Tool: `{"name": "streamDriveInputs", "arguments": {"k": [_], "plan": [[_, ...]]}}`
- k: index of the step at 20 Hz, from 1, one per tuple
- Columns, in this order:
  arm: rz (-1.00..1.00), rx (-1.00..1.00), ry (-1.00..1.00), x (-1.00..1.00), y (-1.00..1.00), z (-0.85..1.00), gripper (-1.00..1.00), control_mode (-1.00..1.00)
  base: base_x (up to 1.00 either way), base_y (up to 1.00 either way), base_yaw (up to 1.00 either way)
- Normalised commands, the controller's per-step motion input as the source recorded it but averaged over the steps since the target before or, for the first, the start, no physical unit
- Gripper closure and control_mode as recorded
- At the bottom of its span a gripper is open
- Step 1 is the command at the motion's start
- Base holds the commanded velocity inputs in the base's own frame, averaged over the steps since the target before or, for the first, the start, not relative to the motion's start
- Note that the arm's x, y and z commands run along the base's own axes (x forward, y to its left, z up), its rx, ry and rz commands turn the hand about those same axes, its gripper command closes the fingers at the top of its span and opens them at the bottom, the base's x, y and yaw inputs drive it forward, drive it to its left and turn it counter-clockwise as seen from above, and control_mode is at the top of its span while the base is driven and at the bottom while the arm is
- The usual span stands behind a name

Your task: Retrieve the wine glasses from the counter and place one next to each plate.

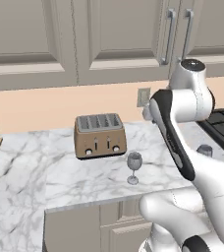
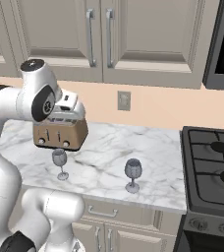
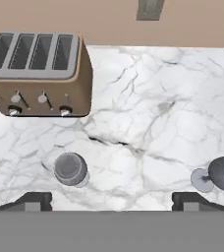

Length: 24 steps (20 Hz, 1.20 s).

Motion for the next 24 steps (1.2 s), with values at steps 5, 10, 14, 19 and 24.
{"name": "streamDriveInputs", "arguments": {"k": [5, 10, 14, 19, 24], "plan": [[-0.4, 0.04, -0.17, -0.69, -0.02, 0.02, -1.0, -1.0, 0.0, 0.0, 0.0], [-0.45, 0.2, -0.04, -0.64, -0.1, 0.16, -1.0, -1.0, 0.0, 0.0, 0.0], [-0.4, 0.38, 0.0, -0.56, -0.19, 0.14, -1.0, -1.0, 0.0, 0.0, 0.0], [-0.34, 0.52, -0.06, -0.53, -0.3, 0.01, -1.0, -1.0, 0.0, 0.0, 0.0], [-0.35, 0.47, -0.02, -0.36, -0.43, 0.0, -1.0, -1.0, 0.0, 0.0, 0.0]]}}
